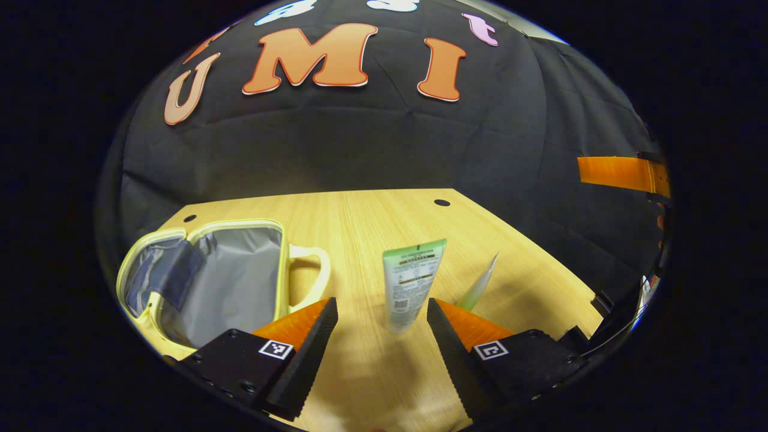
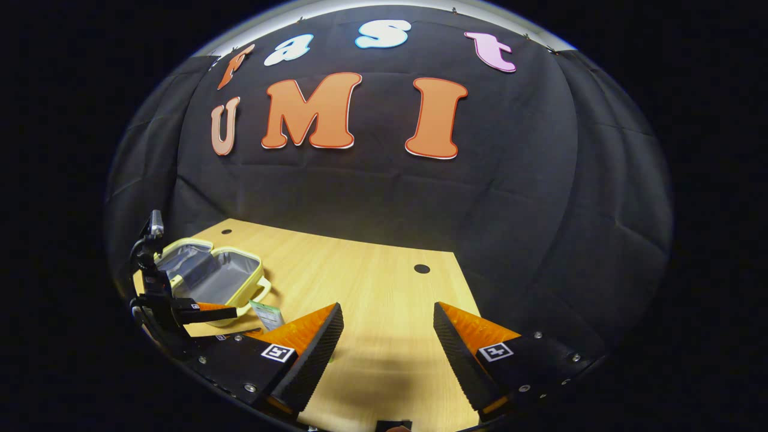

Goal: First open the suitcase, pack the skin care products into it, and then close the suitcase.

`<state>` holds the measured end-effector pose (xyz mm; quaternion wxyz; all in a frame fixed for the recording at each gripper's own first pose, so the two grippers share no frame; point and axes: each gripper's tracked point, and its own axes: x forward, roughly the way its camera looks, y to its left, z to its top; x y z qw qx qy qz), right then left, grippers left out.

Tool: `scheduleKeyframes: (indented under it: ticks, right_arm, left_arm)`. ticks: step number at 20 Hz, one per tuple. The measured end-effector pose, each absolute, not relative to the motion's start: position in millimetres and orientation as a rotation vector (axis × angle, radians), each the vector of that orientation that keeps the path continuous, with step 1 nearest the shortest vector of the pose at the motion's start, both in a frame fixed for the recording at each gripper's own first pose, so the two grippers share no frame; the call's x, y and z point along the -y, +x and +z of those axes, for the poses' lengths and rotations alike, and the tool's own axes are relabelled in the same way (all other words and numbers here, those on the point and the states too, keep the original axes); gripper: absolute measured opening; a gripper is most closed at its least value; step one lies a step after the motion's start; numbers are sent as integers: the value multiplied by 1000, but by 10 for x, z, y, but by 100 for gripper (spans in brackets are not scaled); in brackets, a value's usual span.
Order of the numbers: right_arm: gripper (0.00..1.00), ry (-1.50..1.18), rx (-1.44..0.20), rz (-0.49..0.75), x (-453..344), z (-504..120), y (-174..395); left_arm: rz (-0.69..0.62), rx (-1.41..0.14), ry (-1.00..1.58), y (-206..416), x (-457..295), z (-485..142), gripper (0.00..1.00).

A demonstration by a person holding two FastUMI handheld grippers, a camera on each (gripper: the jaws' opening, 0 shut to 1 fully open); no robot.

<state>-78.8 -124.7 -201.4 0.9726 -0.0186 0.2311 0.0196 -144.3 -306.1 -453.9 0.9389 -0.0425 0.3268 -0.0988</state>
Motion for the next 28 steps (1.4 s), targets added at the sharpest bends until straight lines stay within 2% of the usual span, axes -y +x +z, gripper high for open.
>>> scheduleKeyframes:
  ticks: [2, 8, 9, 12, 13, 15, 18, 28]
  right_arm:
    - [96, -44, -472, 45, 1274, -2049, -815]
    - [96, -42, -497, 81, 1241, -2129, -831]
    - [96, -40, -503, 83, 1242, -2145, -844]
    - [96, -44, -515, 94, 1243, -2190, -903]
    - [96, -46, -521, 96, 1247, -2210, -928]
    - [96, -44, -534, 100, 1244, -2243, -965]
    - [96, -36, -549, 112, 1220, -2311, -971]
    - [96, -11, -664, 287, 628, -2965, -1100]
  left_arm:
    - [-202, -692, -88, -1425, 3155, -4737, 95]
    - [-207, -719, -83, -1212, 3397, -5054, 92]
    - [-208, -729, -81, -1185, 3421, -5085, 89]
    - [-196, -742, -66, -1163, 3392, -5149, 51]
    - [-198, -747, -69, -1134, 3390, -5161, 56]
    - [-182, -746, -64, -1151, 3342, -5106, 52]
    - [-165, -727, -68, -1191, 3256, -4906, 52]
    - [-94, -652, -52, -1290, 2781, -3986, 52]
